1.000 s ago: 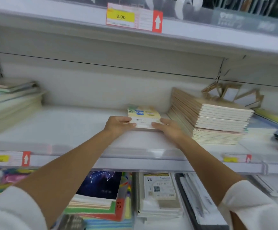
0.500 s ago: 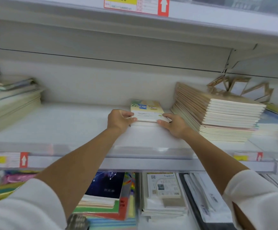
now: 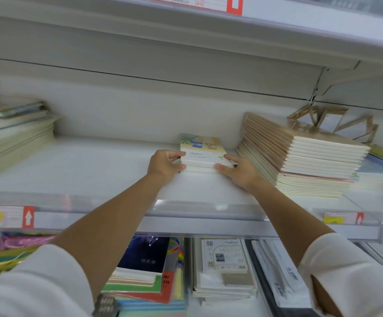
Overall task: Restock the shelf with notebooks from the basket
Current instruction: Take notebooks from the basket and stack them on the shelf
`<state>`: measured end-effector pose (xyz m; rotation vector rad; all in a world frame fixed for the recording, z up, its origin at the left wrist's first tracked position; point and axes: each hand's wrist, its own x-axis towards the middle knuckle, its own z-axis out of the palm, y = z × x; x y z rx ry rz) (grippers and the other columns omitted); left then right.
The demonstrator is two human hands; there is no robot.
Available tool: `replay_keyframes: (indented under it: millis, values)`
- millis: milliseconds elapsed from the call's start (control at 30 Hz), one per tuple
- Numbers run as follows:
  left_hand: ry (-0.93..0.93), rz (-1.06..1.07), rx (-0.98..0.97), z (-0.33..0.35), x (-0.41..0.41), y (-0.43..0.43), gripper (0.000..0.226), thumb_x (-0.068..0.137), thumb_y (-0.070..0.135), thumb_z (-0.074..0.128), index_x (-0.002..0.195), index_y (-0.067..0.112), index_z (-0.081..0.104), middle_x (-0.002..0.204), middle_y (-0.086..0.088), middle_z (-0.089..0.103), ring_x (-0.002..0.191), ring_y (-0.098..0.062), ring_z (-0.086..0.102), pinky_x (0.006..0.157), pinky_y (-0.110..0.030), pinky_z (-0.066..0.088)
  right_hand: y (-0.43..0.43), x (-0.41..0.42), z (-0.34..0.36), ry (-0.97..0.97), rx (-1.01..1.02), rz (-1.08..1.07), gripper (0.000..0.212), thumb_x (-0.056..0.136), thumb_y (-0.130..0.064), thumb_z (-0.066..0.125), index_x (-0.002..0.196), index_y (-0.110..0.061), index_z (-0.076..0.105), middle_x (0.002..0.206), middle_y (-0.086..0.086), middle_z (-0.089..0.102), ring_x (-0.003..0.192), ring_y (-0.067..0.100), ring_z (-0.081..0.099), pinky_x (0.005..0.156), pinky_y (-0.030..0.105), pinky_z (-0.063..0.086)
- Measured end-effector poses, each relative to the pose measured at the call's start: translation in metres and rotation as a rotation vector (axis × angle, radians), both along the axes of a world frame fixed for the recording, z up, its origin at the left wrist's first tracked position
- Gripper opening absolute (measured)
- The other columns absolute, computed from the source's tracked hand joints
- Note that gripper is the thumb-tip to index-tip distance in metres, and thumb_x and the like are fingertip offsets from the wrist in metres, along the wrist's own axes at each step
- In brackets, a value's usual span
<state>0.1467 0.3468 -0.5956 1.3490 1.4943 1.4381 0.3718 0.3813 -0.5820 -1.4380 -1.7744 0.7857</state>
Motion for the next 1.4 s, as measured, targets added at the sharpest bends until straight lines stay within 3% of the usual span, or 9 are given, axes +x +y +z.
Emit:
replay_keyframes:
  millis: [167, 367, 467, 567, 633, 733, 833, 1167, 1400]
  values:
    - [0.019, 0.024, -0.009, -0.001, -0.002, 0.004, 0.036, 0.076, -0.002, 0.076, 0.105, 0.019, 0.073, 0.116, -0.004, 0.069, 0.107, -0.012, 0.064, 0.085, -0.039, 0.058, 0.006, 0.002, 0.000, 0.034, -0.007, -0.041, 0.067, 0.074, -0.043, 0.081, 0.132, -0.019, 0.059, 0.132, -0.001, 0.059, 0.116, 0.016, 0.058, 0.102, 0.032, 0.046]
    - [0.044, 0.018, -0.017, 0.001, 0.000, 0.004, 0.036, 0.081, -0.004, 0.071, 0.113, 0.014, 0.070, 0.121, -0.007, 0.067, 0.106, -0.015, 0.064, 0.089, -0.039, 0.056, 0.003, -0.005, 0.002, -0.081, 0.001, -0.060, 0.067, 0.082, -0.044, 0.072, 0.140, -0.018, 0.050, 0.141, -0.001, 0.051, 0.124, 0.016, 0.051, 0.093, 0.019, 0.036]
    - [0.061, -0.049, -0.094, 0.011, 0.002, -0.008, 0.049, 0.087, 0.000, 0.065, 0.133, 0.012, 0.056, 0.121, -0.013, 0.066, 0.083, -0.021, 0.063, 0.094, -0.037, 0.052, -0.009, -0.016, 0.012, -0.190, 0.006, -0.129, 0.065, 0.082, -0.045, 0.071, 0.140, -0.022, 0.050, 0.136, 0.001, 0.055, 0.123, 0.022, 0.053, 0.103, 0.030, 0.041]
    - [0.279, -0.063, -0.175, 0.020, -0.002, -0.029, 0.068, 0.088, 0.020, 0.067, 0.148, 0.015, 0.035, 0.125, -0.010, 0.062, 0.103, -0.027, 0.063, 0.101, -0.036, 0.046, -0.032, -0.031, 0.025, -0.259, 0.227, -0.174, 0.054, 0.081, -0.039, 0.073, 0.131, -0.026, 0.057, 0.124, 0.002, 0.062, 0.115, 0.023, 0.056, 0.098, 0.038, 0.045]
    - [0.371, 0.008, -0.162, 0.028, -0.009, -0.052, 0.054, 0.089, 0.029, 0.065, 0.137, 0.016, 0.046, 0.122, -0.008, 0.063, 0.109, -0.029, 0.061, 0.099, -0.040, 0.047, -0.052, -0.045, 0.031, -0.219, 0.372, -0.163, 0.042, 0.084, -0.031, 0.070, 0.123, -0.021, 0.061, 0.118, 0.004, 0.060, 0.100, 0.019, 0.056, 0.086, 0.029, 0.045]
    - [0.426, 0.241, -0.037, 0.040, -0.031, -0.094, 0.010, 0.087, 0.029, 0.061, 0.090, 0.022, 0.054, 0.090, 0.000, 0.063, 0.084, -0.023, 0.061, 0.076, -0.033, 0.051, -0.087, -0.076, 0.040, -0.112, 0.450, -0.086, 0.015, 0.085, -0.025, 0.066, 0.099, -0.019, 0.064, 0.088, -0.001, 0.060, 0.079, 0.013, 0.053, 0.068, 0.027, 0.038]
    - [0.394, 0.344, -0.006, 0.047, -0.064, -0.140, 0.020, 0.083, 0.019, 0.059, 0.068, 0.024, 0.047, 0.071, 0.004, 0.054, 0.072, -0.023, 0.056, 0.067, -0.030, 0.046, -0.125, -0.117, 0.044, -0.040, 0.430, 0.042, 0.005, 0.084, -0.021, 0.064, 0.082, -0.017, 0.062, 0.066, -0.004, 0.055, 0.062, 0.012, 0.052, 0.061, 0.030, 0.042]
    - [0.382, 0.545, -0.152, -0.011, -0.203, -0.317, 0.027, 0.082, 0.013, 0.061, 0.059, 0.015, 0.046, 0.059, 0.002, 0.051, 0.061, -0.018, 0.048, 0.052, -0.027, 0.034, -0.263, -0.276, -0.010, 0.021, 0.265, 0.421, 0.012, 0.083, -0.019, 0.068, 0.073, -0.022, 0.061, 0.063, -0.005, 0.056, 0.058, 0.006, 0.051, 0.057, 0.024, 0.042]
    - [0.306, 0.686, -0.456, -0.088, -0.264, -0.442, 0.033, 0.082, 0.018, 0.065, 0.057, 0.017, 0.044, 0.056, 0.002, 0.046, 0.058, -0.017, 0.046, 0.062, -0.027, 0.039, -0.347, -0.361, -0.079, -0.091, -0.023, 0.720, 0.007, 0.086, -0.013, 0.068, 0.083, -0.007, 0.067, 0.066, 0.002, 0.052, 0.063, 0.014, 0.046, 0.065, 0.030, 0.038]
